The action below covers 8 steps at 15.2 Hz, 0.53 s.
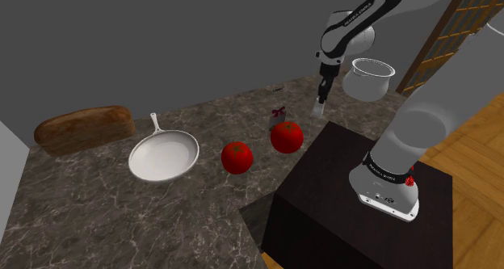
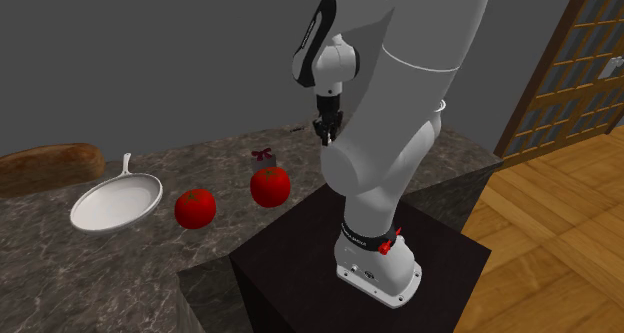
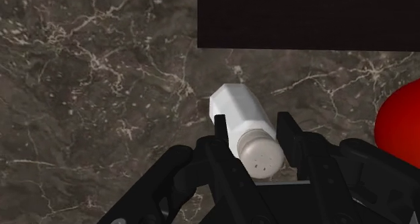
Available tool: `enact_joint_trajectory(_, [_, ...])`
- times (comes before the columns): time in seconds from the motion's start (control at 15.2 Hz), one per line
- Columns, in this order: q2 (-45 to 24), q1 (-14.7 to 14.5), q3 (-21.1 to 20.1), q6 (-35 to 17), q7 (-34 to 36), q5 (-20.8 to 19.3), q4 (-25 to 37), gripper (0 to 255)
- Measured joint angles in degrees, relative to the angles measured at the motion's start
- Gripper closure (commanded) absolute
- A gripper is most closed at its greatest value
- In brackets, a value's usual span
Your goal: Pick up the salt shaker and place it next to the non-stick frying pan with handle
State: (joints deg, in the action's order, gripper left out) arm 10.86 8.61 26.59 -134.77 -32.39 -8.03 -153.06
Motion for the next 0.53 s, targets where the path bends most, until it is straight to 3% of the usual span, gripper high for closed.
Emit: enact_joint_trajectory(0.53, [6.0,0.8,-1.2,7.8,1.6,-1.8,2.1,255])
